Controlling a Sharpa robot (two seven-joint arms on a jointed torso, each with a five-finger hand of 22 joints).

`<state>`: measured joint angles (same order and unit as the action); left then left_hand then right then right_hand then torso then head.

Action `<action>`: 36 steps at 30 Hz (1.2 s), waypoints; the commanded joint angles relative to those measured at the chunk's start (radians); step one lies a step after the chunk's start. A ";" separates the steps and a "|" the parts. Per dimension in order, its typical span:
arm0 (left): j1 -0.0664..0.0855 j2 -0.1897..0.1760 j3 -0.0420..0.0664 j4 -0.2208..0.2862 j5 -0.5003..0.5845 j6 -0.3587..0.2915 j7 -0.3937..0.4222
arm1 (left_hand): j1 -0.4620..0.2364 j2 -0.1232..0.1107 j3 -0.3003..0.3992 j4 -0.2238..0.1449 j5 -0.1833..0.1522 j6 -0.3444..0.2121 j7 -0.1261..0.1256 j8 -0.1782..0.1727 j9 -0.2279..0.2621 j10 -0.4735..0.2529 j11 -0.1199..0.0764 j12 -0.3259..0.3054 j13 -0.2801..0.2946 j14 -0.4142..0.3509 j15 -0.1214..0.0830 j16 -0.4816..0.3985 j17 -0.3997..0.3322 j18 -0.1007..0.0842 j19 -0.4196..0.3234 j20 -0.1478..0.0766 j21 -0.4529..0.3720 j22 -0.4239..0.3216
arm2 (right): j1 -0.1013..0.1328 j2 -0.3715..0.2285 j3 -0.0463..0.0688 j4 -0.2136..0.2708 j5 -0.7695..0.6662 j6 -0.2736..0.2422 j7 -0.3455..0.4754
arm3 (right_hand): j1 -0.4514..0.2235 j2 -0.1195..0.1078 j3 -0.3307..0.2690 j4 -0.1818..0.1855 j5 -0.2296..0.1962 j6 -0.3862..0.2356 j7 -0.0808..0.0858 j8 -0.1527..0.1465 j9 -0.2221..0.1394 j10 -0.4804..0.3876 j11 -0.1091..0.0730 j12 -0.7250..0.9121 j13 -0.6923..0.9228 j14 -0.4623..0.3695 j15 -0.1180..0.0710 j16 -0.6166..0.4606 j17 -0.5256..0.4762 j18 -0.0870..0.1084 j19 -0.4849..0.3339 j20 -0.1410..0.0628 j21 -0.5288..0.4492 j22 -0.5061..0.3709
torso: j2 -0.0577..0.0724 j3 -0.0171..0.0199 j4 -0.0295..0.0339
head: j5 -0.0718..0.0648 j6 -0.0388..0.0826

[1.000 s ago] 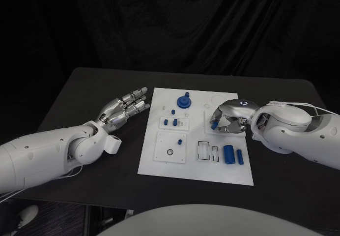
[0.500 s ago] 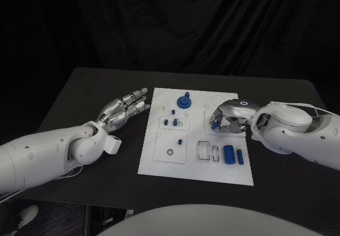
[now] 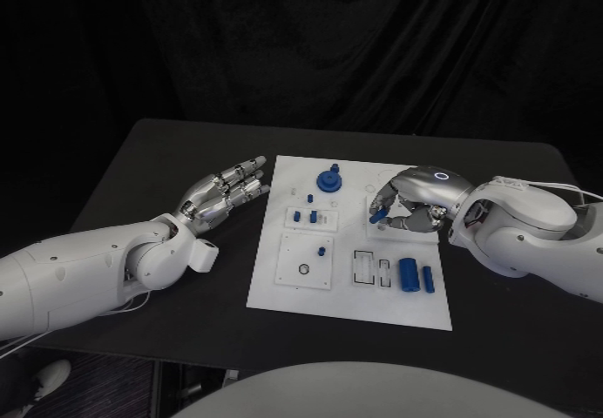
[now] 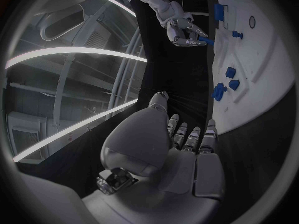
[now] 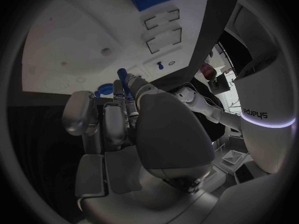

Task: Assemble the parts on the task board

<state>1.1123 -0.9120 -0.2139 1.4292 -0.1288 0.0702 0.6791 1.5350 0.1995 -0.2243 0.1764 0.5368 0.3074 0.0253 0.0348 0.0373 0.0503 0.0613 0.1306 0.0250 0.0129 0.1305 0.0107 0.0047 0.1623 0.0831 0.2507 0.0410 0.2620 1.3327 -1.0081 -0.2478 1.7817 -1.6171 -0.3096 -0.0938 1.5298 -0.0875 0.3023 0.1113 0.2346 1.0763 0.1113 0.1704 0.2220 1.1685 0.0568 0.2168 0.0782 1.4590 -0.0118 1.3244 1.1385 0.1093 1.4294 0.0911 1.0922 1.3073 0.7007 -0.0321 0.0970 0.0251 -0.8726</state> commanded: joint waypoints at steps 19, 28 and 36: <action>-0.010 0.015 0.001 -0.008 0.005 0.014 0.060 | 0.002 0.013 0.003 -0.005 0.000 -0.003 0.002 0.003 0.000 -0.003 -0.002 0.001 0.000 -0.002 0.009 -0.005 0.000 0.017 -0.002 0.006 0.001 -0.007 | 0.016 0.182 0.001 0.088 -0.170 0.094 0.031 | -0.018 0.008 0.001 0.001 0.003 0.016 0.003 0.027 0.057 0.012 0.002 -0.026 -0.006 0.009 -0.007 0.013 0.029 -0.026 0.015 -0.006 0.047 0.153 | 0.001 -0.0007 0.0010 | 0.046 0.000; -0.013 0.020 0.001 -0.012 0.005 0.015 0.060 | 0.002 0.014 0.004 -0.005 0.000 -0.005 0.002 0.002 0.000 -0.004 -0.001 0.000 0.000 -0.002 0.009 -0.005 0.000 0.017 -0.002 0.005 0.001 -0.007 | -0.023 0.285 0.001 0.024 -0.250 0.112 0.040 | -0.018 0.004 0.002 -0.002 0.009 0.015 0.003 0.025 0.060 0.015 0.001 -0.033 -0.007 0.012 -0.008 0.017 0.034 -0.027 0.017 -0.007 0.055 0.156 | 0.000 -0.0008 0.0020 | 0.071 0.000; -0.014 0.026 0.001 -0.015 0.005 0.018 0.059 | 0.001 0.015 0.004 -0.005 -0.001 -0.006 0.001 0.002 0.000 -0.004 0.000 -0.001 -0.001 -0.003 0.009 -0.005 0.000 0.017 -0.002 0.005 0.001 -0.007 | -0.054 0.325 0.001 -0.005 -0.266 0.162 0.023 | -0.019 0.000 0.002 -0.005 0.006 0.014 0.003 0.023 0.063 0.020 0.001 -0.038 -0.008 0.010 -0.008 0.014 0.029 -0.027 0.016 -0.007 0.052 0.155 | 0.002 -0.0018 0.0064 | 0.064 0.000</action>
<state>1.0997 -0.8884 -0.2138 1.4135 -0.1286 0.0746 0.6792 1.5390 0.2035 -0.2215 0.1737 0.5368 0.3074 0.0253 0.0348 0.0370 0.0503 0.0613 0.1306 0.0250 0.0092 0.1342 0.0108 0.0049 0.1623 0.0830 0.2506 0.0410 0.2560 1.2829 -0.6844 -0.2474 1.7783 -1.8454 -0.1893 -0.0644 1.5168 -0.0830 0.3006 0.1099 0.2397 1.0805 0.1079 0.1704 0.2220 1.1828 0.0572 0.1828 0.0719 1.4627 -0.0154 1.3363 1.1682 0.0936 1.4403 0.0874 1.1411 1.3079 0.7016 -0.0331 0.1016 0.0898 -0.8726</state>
